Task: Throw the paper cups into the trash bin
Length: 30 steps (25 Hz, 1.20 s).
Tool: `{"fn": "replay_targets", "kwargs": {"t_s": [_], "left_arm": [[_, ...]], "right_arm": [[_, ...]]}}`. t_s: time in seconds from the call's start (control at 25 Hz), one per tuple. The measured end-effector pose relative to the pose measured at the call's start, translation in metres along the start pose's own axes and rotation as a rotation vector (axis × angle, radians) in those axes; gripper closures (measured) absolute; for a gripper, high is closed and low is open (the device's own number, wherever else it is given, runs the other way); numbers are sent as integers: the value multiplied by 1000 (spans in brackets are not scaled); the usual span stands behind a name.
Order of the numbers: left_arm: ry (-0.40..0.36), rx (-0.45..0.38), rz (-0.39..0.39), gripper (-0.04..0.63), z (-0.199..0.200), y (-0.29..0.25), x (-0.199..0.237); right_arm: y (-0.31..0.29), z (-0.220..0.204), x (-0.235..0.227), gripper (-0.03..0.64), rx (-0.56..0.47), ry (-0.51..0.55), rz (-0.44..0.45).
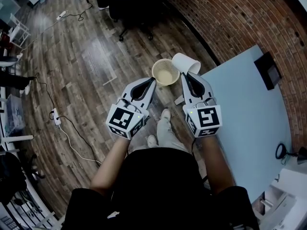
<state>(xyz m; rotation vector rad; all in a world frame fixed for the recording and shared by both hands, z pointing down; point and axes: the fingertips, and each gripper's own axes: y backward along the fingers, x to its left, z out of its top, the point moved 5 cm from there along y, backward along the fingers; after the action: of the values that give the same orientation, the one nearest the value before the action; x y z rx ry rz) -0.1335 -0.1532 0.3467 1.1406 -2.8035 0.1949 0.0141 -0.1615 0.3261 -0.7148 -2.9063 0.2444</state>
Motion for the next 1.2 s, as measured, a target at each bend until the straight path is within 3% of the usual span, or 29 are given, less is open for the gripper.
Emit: {"fn": "replay_targets", "kwargs": {"t_s": [1.2], "left_arm": [[-20,42,34,587,17,-175,63]], "right_arm": [[-125,-12,-144,600,0,-62,56]]}}
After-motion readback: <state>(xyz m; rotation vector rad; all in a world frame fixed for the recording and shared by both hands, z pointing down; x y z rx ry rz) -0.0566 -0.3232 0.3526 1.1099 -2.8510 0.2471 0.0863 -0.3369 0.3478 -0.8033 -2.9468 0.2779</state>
